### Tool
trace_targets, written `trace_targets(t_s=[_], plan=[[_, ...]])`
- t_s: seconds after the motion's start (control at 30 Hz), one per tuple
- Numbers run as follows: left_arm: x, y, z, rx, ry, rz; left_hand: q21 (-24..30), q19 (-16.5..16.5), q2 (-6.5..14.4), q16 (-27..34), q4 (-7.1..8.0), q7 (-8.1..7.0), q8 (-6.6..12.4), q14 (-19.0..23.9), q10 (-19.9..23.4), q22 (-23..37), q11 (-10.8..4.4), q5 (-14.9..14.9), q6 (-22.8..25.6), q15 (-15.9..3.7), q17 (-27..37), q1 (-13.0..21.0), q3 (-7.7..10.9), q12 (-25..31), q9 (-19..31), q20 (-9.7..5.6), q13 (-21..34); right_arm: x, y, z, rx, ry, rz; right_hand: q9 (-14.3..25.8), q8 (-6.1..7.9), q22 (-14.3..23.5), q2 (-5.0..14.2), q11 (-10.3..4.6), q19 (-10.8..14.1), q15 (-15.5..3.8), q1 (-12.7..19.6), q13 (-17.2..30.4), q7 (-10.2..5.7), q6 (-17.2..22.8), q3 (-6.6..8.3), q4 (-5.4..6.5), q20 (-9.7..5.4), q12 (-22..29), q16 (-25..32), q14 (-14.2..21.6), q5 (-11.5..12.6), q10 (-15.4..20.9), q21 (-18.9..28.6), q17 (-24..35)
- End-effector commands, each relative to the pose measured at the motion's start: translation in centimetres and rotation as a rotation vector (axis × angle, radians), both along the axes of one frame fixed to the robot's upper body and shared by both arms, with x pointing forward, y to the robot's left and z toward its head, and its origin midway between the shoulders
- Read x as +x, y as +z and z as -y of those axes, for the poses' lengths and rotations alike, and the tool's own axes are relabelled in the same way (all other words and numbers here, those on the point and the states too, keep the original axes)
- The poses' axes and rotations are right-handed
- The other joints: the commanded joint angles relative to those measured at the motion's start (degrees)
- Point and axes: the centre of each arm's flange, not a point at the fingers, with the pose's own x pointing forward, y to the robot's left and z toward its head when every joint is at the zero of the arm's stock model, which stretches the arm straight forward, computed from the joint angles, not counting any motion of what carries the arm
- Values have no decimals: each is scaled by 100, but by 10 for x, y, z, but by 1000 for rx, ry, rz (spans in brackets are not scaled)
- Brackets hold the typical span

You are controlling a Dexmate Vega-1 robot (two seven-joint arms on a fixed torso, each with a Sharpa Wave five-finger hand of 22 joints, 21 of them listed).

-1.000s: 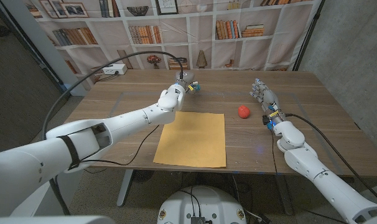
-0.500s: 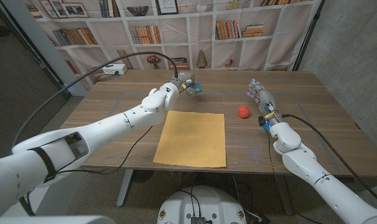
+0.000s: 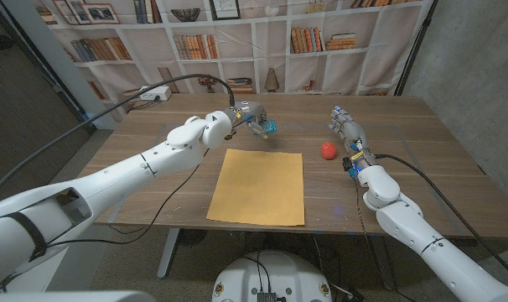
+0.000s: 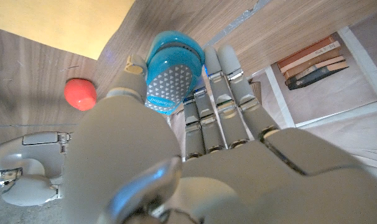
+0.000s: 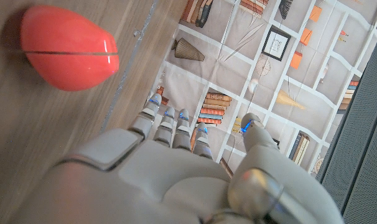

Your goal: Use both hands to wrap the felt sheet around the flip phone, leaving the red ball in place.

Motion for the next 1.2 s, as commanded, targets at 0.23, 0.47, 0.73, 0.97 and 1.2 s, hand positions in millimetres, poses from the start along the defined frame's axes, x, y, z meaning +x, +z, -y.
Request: trace_targets(t_s=[0.23,0.47,0.73,0.97,1.2], plan=[[-34,-19,7,176,-132,-100,172,-87,1089,-36,79,-605,330,805,928,16,-830,44,988,-1363,116,1066,64,57,262,-126,1702,-14,-5,-14,10,-29,8,14,-22,23,14,19,0,-21,-21,6,2,24,-22,-18,-10,2,-1,22,46,40,24,21],[-43,-32,13,261,-164,-163,241,-106,1087,-41,85,-599,341,820,932,13,-833,44,1004,-1361,160,1067,67,65,258,-132,1751,-18,-9,-14,22,-36,12,14,-25,23,21,17,-1,-22,-25,7,-2,23,-27,-17,-12,-2,-2,23,46,43,24,23],[-51,-42,12,306,-169,-220,333,-110,1075,-44,80,-606,355,849,947,5,-826,44,1029,-1362,212,1075,74,75,250,-140,1805,-19,-13,-15,26,-36,11,14,-28,23,27,17,0,-24,-26,8,-3,24,-33,-18,-14,-6,-6,21,46,48,24,23],[-54,-53,9,360,-139,-271,415,-138,1058,-60,77,-605,364,858,969,-8,-817,43,1042,-1360,257,1078,80,83,241,-138,1858,-21,-14,-17,29,-37,14,14,-30,23,35,12,-1,-28,-21,8,0,28,-34,-23,-15,-12,-8,23,47,48,24,21],[-49,-66,9,401,-103,-314,477,-163,1052,-74,77,-597,366,864,969,-20,-811,42,1040,-1359,292,1078,88,80,233,-139,1897,-21,-17,-20,31,-36,12,15,-32,23,38,21,0,-26,-23,9,10,27,-38,-24,-15,-18,-8,28,48,44,24,21]])
